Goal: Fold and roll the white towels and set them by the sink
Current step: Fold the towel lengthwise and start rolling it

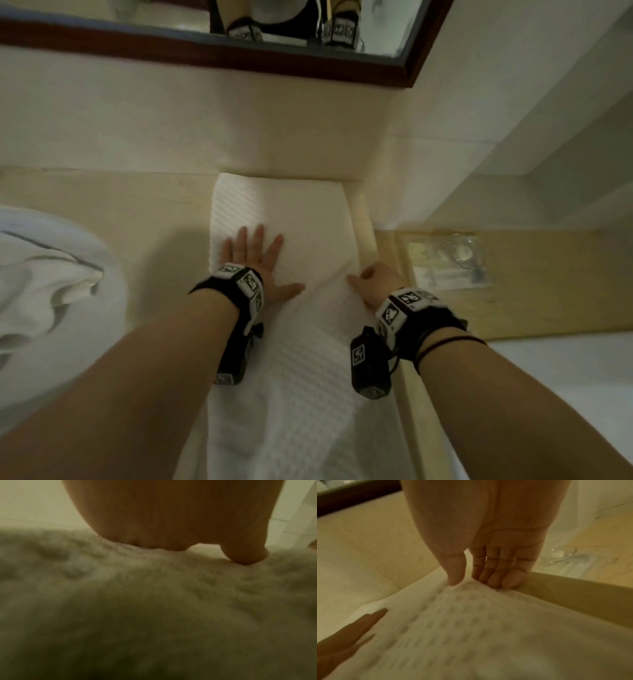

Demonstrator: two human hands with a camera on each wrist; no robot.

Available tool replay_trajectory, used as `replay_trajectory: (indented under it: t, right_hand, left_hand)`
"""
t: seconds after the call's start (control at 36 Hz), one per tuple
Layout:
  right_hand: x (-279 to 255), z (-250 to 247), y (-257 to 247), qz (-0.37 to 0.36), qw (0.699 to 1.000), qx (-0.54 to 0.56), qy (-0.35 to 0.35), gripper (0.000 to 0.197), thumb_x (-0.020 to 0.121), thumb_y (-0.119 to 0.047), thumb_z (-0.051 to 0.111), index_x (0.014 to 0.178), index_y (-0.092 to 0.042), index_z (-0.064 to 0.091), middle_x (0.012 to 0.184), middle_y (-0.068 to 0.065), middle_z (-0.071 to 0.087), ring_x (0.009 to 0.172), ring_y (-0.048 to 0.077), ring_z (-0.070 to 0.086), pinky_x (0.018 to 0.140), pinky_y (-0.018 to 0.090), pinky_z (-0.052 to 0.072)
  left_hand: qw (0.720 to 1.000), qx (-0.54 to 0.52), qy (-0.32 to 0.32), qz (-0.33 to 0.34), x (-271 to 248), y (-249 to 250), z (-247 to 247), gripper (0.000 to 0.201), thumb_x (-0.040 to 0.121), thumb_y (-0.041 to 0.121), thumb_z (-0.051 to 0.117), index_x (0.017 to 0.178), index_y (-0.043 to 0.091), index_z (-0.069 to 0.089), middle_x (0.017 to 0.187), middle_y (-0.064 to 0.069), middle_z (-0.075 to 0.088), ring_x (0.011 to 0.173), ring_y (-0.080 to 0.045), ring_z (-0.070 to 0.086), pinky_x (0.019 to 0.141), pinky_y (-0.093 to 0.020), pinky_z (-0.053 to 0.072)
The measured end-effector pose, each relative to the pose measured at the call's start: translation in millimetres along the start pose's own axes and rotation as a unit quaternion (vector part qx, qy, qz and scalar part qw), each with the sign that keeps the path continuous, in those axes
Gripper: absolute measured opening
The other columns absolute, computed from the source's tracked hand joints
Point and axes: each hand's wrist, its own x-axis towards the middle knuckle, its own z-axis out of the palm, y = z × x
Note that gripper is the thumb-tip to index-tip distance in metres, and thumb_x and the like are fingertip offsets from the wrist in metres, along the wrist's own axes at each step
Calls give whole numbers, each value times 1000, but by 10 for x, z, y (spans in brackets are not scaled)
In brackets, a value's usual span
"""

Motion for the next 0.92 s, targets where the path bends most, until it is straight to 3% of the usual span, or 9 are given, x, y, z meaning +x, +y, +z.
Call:
replay_trajectory:
  t: [0.17, 0.28, 0.39, 0.5, 0.58, 0.64, 0.69, 0.75, 0.92]
  right_hand:
    - [-204, 121, 172, 19, 998, -61, -16, 44, 86, -33, 66, 119, -9, 51, 115, 7, 59, 105, 26, 59, 83, 31, 47]
    - [-305, 174, 246, 34, 999, 2, -3, 36, 89, -25, 63, 118, -5, 58, 120, 11, 61, 109, 28, 58, 84, 29, 44]
    - [-429, 181, 342, 42, 998, 21, 39, 33, 93, -24, 57, 119, -2, 59, 119, 14, 61, 109, 29, 58, 85, 30, 44]
    - [-455, 259, 449, 18, 996, 19, 82, 18, 94, -16, 52, 110, -8, 56, 115, 14, 59, 109, 29, 56, 83, 28, 42]
    - [-441, 446, 480, 2, 986, -78, 148, 34, 95, -15, 45, 128, -10, 45, 131, 14, 47, 120, 31, 46, 95, 34, 40]
    - [-469, 564, 390, -94, 970, -102, 199, 54, 94, -25, 42, 145, -14, 29, 147, 11, 30, 134, 31, 31, 109, 36, 30]
    - [-520, 685, 206, -215, 950, -174, 147, 66, 97, -41, 35, 152, -18, 8, 159, 7, 4, 146, 29, 2, 119, 39, 5]
    - [-535, 810, 75, -254, 931, -259, 32, 72, 98, -51, 31, 151, -21, -6, 158, 5, -15, 145, 25, -17, 116, 39, -10]
    - [-390, 705, 204, -247, 909, -333, -47, 84, 91, -64, 33, 149, -28, -16, 154, -1, -28, 142, 20, -27, 113, 36, -17]
  left_hand:
    - [999, 10, 19, -32, -70, 76, -35, 100, 78, 80, 32, 147, 28, -20, 154, -4, -28, 143, -31, -20, 118, -45, -8]
    - [999, -22, 0, -38, -172, 266, 7, 82, 93, 61, 32, 149, 24, -16, 154, -8, -27, 143, -30, -19, 117, -44, -9]
    - [996, -73, -37, -21, -288, 190, 186, 75, 94, 60, 23, 147, 29, -19, 152, -3, -32, 142, -28, -25, 116, -43, -11]
    - [998, -54, -14, -2, -268, 106, 257, 90, 85, 73, 29, 146, 31, -23, 150, -3, -36, 140, -31, -28, 116, -46, -13]
    - [999, -36, -24, 9, -278, 85, 277, 112, 72, 84, 37, 143, 29, -30, 148, -5, -40, 138, -34, -31, 114, -48, -14]
    - [999, -28, -16, 16, -295, 88, 289, 118, 68, 86, 40, 142, 28, -31, 147, -7, -41, 137, -36, -32, 113, -49, -15]
    - [1000, -22, 0, 21, -332, 111, 320, 116, 70, 84, 40, 143, 26, -29, 148, -10, -38, 138, -36, -31, 113, -50, -16]
    - [999, -7, 11, 29, -399, 92, 389, 108, 76, 79, 38, 146, 26, -24, 150, -13, -35, 139, -36, -29, 113, -50, -16]
    - [999, 21, 1, 37, -568, -191, 570, 104, 73, 83, 34, 144, 34, -25, 149, -6, -37, 139, -31, -31, 113, -43, -17]
